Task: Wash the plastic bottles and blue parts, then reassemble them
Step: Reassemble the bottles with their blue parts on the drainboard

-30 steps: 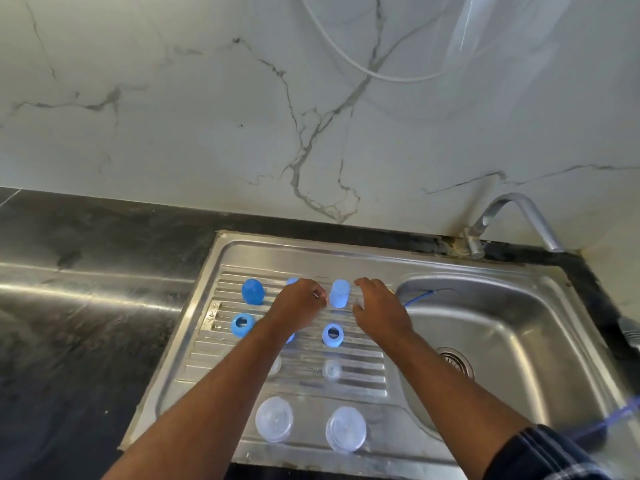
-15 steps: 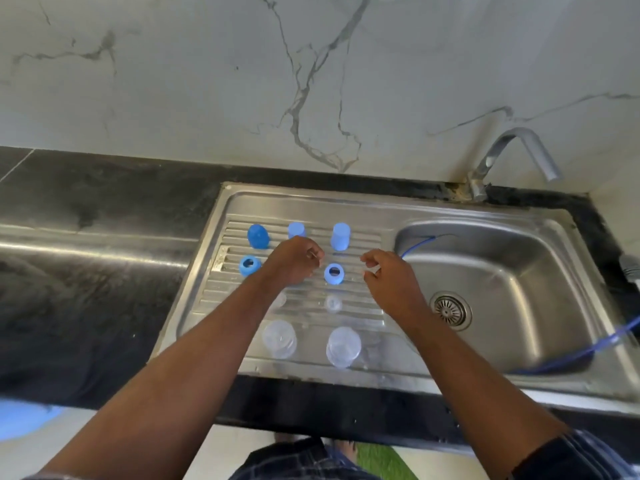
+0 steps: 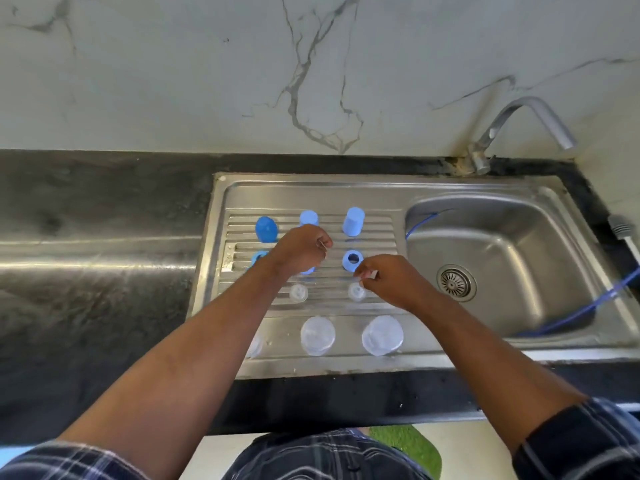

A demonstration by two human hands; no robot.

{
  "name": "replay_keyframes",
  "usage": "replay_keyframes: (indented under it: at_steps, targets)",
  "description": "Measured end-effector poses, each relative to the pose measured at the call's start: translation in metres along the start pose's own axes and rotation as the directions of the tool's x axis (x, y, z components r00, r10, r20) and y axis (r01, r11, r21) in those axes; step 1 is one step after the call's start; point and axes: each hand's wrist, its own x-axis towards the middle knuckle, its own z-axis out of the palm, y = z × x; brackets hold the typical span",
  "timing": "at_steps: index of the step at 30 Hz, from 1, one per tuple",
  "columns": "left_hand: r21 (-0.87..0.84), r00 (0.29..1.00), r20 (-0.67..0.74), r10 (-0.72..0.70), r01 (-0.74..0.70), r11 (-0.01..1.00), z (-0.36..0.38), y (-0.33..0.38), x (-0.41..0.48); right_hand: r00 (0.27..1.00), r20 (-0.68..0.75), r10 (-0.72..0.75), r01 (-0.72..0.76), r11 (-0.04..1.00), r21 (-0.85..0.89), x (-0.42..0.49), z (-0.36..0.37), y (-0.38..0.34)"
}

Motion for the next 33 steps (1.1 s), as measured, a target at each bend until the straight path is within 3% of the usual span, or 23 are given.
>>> replay_keyframes:
  at_steps: [5,9,13,17,19,22,25,27,29,30,31,33]
  targets:
    - [-0.002,1.0,0.003,0.016,-0.016,1.0,-0.017,-0.01,0.0,0.993,0.09,-0.073,0.084,0.988,-0.129,0.021,-0.007,-0.031]
    - [0.051,0.997,0.037,0.061,-0.063,0.997,-0.011,-0.006,-0.001,0.963,0.264,0.057,0.041,0.936,-0.35,0.028,-0.005,-0.026]
    - [0.146,0.987,0.067,0.145,-0.154,0.977,0.01,0.005,0.006,0.961,0.262,0.094,-0.002,0.943,-0.331,0.021,0.005,-0.014]
    - [0.242,0.963,0.127,0.237,-0.262,0.934,0.031,0.018,0.02,0.988,0.11,0.11,-0.088,0.978,-0.189,0.014,-0.004,-0.002]
    - [0.292,0.953,0.134,0.273,-0.301,0.908,0.042,0.023,0.028,0.982,0.015,0.187,-0.188,0.982,0.022,0.004,-0.013,0.008]
    - [0.446,0.93,0.175,0.323,-0.367,0.816,0.054,0.032,0.036,0.933,-0.014,0.36,-0.312,0.828,0.466,-0.012,-0.022,0.018]
    - [0.516,0.927,0.177,0.329,-0.372,0.772,0.059,0.035,0.042,0.909,-0.03,0.416,-0.288,0.678,0.676,-0.019,-0.028,0.026]
    - [0.362,0.95,0.126,0.285,-0.311,0.879,0.059,0.039,0.041,0.908,-0.059,0.415,-0.229,0.609,0.76,-0.022,-0.033,0.028]
    - [-0.105,0.988,0.06,0.14,-0.134,0.985,0.054,0.053,0.035,0.909,-0.087,0.408,-0.178,0.569,0.803,-0.022,-0.039,0.03]
    - [-0.408,0.994,0.098,0.049,-0.005,0.913,0.051,0.06,0.029,0.912,-0.109,0.396,-0.152,0.573,0.805,-0.022,-0.042,0.029]
    - [-0.623,0.986,0.164,-0.004,0.107,0.775,0.048,0.066,0.023,0.915,-0.132,0.381,-0.133,0.595,0.793,-0.021,-0.045,0.028]
    - [-0.779,0.975,0.221,-0.001,0.177,0.602,0.041,0.075,0.012,0.92,-0.182,0.346,-0.106,0.67,0.735,-0.017,-0.053,0.024]
